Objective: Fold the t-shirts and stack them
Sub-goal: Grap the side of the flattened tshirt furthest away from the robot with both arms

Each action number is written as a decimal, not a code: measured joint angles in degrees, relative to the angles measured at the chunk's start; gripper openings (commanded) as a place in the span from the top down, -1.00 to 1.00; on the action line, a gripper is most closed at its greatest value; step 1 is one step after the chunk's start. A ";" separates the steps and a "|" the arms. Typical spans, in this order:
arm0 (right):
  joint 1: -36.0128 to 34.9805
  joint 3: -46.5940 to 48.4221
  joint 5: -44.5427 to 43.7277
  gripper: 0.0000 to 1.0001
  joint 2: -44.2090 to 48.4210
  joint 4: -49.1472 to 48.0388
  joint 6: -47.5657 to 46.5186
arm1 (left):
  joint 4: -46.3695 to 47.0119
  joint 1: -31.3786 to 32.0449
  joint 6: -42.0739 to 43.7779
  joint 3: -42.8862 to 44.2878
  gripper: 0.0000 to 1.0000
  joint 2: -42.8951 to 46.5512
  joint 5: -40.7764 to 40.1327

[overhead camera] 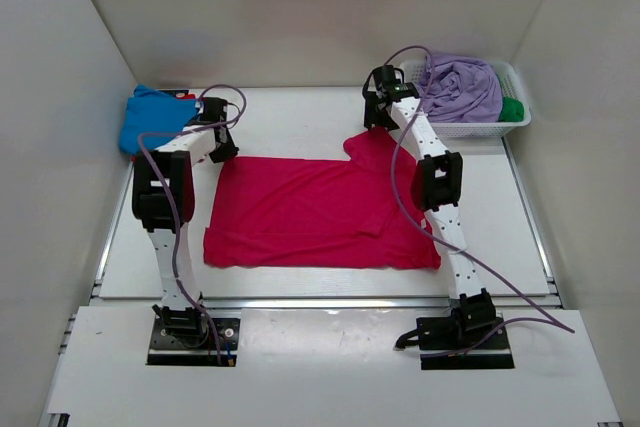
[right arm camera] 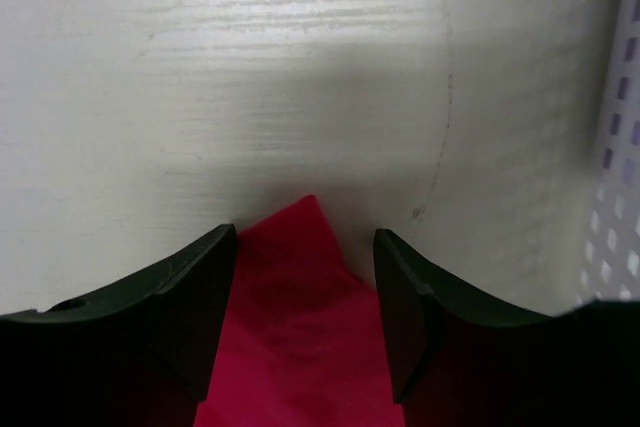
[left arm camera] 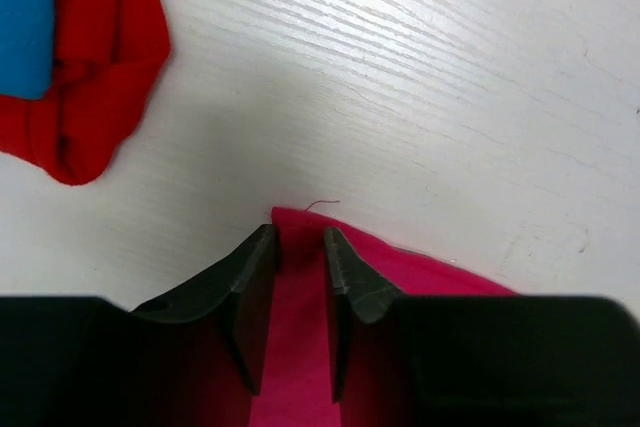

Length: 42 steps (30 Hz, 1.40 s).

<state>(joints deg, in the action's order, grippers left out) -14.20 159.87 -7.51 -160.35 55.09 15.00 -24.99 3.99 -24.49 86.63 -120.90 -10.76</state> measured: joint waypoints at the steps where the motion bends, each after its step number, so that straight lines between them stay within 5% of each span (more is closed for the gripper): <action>1: 0.00 0.00 -0.02 -0.11 -0.35 0.07 -0.15 | 0.00 0.00 0.02 0.00 0.37 0.00 0.02; 6: 0.04 0.11 0.55 0.19 -0.35 0.13 -0.15 | 0.22 0.17 -0.07 -0.07 0.91 0.00 0.24; 9: 0.11 0.13 0.72 0.91 -0.37 0.20 -0.13 | 0.68 0.24 0.13 -0.59 1.00 0.00 0.48; 11: 0.15 0.13 1.03 1.00 -0.37 0.22 -0.15 | 0.96 0.26 0.22 -0.79 1.00 0.00 0.55; 17: 0.31 0.11 1.62 0.99 -0.37 0.17 -1.20 | 3.52 -0.39 0.52 -3.48 1.00 1.57 2.69; 24: 0.74 0.11 2.99 1.00 0.42 2.12 -2.99 | 12.90 -1.90 2.95 -16.90 1.00 12.15 7.48; 35: 1.18 0.09 4.63 1.00 5.64 3.08 -4.50 | 19.45 -1.73 4.98 -3.82 1.00 4.13 12.15; 42: 1.27 -0.24 4.72 1.00 7.21 4.63 -4.96 | 22.58 -2.36 3.82 -12.15 1.00 5.42 13.38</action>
<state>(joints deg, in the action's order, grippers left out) -12.93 159.63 -2.79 -153.14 59.72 10.04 -2.42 1.63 -20.67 74.48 -115.48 2.61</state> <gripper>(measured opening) 0.009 0.019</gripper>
